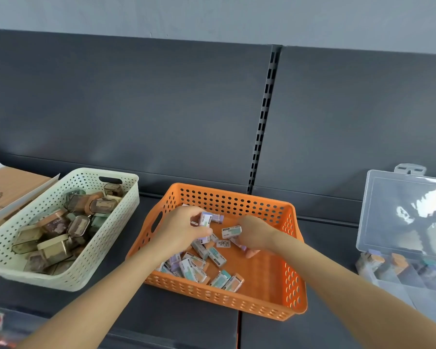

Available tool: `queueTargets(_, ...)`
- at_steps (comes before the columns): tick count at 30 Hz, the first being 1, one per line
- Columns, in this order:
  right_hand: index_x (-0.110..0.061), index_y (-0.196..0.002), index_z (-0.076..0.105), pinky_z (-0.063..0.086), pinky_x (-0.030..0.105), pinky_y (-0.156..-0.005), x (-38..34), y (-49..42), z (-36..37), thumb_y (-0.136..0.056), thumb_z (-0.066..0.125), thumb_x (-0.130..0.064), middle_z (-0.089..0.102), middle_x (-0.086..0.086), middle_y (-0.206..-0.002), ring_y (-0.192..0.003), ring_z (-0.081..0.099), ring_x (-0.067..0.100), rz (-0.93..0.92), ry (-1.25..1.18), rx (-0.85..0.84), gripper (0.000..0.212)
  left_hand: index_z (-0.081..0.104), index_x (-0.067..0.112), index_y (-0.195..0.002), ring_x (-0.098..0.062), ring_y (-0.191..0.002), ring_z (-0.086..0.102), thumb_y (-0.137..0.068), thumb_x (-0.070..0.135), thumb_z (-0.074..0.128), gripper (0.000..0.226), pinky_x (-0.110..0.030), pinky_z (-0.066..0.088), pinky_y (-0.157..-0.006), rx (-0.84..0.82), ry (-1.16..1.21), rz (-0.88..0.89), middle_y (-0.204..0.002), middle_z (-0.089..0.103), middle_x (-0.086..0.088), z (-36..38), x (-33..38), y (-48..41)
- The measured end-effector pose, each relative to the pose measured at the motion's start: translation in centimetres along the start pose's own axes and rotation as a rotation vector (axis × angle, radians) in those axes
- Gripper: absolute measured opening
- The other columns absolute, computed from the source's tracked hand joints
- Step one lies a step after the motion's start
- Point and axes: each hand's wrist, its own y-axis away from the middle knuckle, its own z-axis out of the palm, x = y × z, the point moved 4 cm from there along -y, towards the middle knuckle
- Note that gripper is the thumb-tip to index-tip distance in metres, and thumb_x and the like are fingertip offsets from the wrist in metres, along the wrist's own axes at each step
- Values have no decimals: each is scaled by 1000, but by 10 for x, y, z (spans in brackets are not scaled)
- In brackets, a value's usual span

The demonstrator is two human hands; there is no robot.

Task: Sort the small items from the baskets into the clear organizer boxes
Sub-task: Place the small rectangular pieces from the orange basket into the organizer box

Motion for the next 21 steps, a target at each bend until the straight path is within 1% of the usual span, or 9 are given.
queueTargets(3, -4, -104, 58, 57, 29, -67, 3, 5, -1, -90, 58, -6, 65, 11, -91, -71, 65, 19, 6, -102, -13, 14, 66, 15, -110, -12, -99, 61, -84, 27, 69, 29, -35, 50, -89, -5, 31, 5, -111, 67, 6, 1, 2, 3)
queueTargets(7, -3, -108, 59, 50, 24, -56, 0, 18, -4, -94, 54, -6, 67, 16, -91, -65, 58, 16, -22, -273, 16, 16, 68, 13, -91, -15, -85, 63, -84, 28, 68, 17, -42, 53, -79, -14, 60, 19, -89, 69, 2, 0, 3, 7)
queueTargets(10, -4, -109, 60, 47, 18, -47, 1, 28, -8, -94, 53, -6, 66, 14, -87, -61, 56, 16, -48, -355, 70, 16, 65, 11, -84, -14, -80, 62, -86, 30, 65, 19, -43, 52, -76, 3, 73, 41, -83, 67, 2, 0, 8, 8)
queueTargets(12, -8, -115, 59, 47, 17, -47, 3, 35, -12, -94, 56, -9, 68, 17, -94, -64, 59, 15, -56, -451, 111, 21, 64, 13, -88, -11, -83, 62, -88, 32, 62, 18, -40, 53, -76, 32, 100, 66, -86, 67, 5, 0, 14, 8)
queueTargets(13, -11, -119, 58, 47, 16, -47, 5, 40, -15, -94, 57, -12, 68, 16, -96, -64, 60, 13, -54, -504, 133, 25, 64, 16, -96, -8, -91, 62, -89, 32, 61, 17, -35, 53, -80, 44, 117, 78, -96, 67, 9, 1, 18, 7)
queueTargets(15, -14, -124, 56, 46, 14, -48, 10, 50, -22, -94, 57, -14, 67, 11, -91, -61, 60, 9, -45, -587, 178, 29, 53, 27, -125, 0, -114, 49, -92, 32, 58, 35, -24, 43, -92, 70, 147, 99, -123, 51, 22, 2, 28, 9)
queueTargets(16, -14, -124, 55, 47, 15, -49, 13, 55, -26, -94, 58, -14, 67, 9, -88, -59, 60, 8, -40, -622, 196, 30, 44, 30, -135, 2, -118, 40, -92, 30, 58, 45, -19, 38, -94, 84, 174, 112, -126, 42, 24, 3, 34, 10)
queueTargets(18, -15, -124, 55, 50, 18, -53, 21, 66, -36, -93, 59, -14, 68, 9, -90, -60, 61, 8, -31, -698, 222, 31, 37, 35, -140, 4, -117, 37, -93, 26, 57, 51, -5, 36, -83, 94, 232, 142, -128, 40, 25, 6, 46, 12)
queueTargets(21, -14, -116, 54, 51, 20, -53, 35, 86, -51, -94, 57, -12, 70, 13, -93, -61, 63, 11, -34, -859, 251, 22, 47, 36, -132, 0, -95, 58, -93, 25, 58, 42, -6, 46, -68, 83, 304, 179, -122, 58, 16, 15, 67, 12)
